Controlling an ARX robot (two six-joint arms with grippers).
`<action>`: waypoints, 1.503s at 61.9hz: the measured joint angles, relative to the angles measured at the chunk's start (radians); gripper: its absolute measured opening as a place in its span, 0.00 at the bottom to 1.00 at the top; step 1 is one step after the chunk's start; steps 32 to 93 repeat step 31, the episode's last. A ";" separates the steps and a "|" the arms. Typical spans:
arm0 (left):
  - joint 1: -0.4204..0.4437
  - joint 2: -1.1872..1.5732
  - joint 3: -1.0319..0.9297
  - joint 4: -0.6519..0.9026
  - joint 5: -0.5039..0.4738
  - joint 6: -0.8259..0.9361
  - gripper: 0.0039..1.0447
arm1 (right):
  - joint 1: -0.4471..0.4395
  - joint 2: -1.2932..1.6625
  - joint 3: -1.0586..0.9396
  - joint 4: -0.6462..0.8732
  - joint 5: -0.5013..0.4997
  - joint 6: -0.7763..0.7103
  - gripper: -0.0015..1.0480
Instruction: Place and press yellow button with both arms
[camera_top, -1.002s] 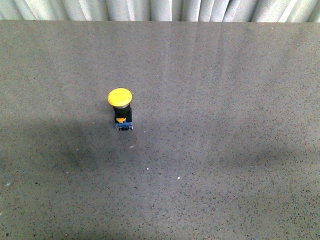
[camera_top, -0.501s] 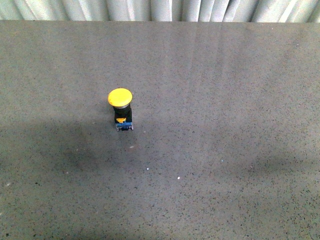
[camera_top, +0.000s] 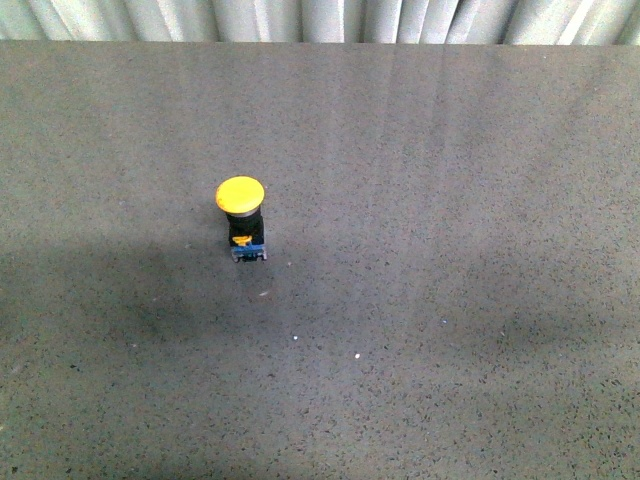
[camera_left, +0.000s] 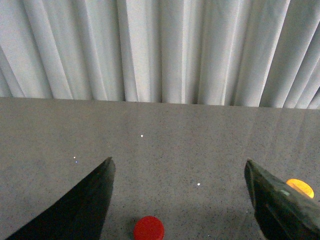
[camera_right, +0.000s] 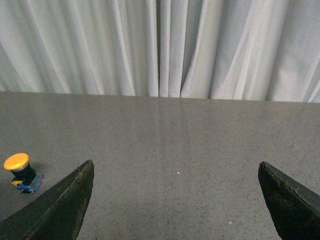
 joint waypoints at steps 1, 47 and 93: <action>0.000 0.000 0.000 0.000 0.000 0.000 0.92 | 0.000 0.000 0.000 0.000 0.000 0.000 0.92; 0.000 0.000 0.000 0.000 0.000 0.000 0.91 | 0.000 0.000 0.000 0.000 0.000 0.000 0.91; 0.000 0.000 0.000 0.000 0.000 0.000 0.91 | 0.000 0.000 0.000 0.000 0.000 0.000 0.91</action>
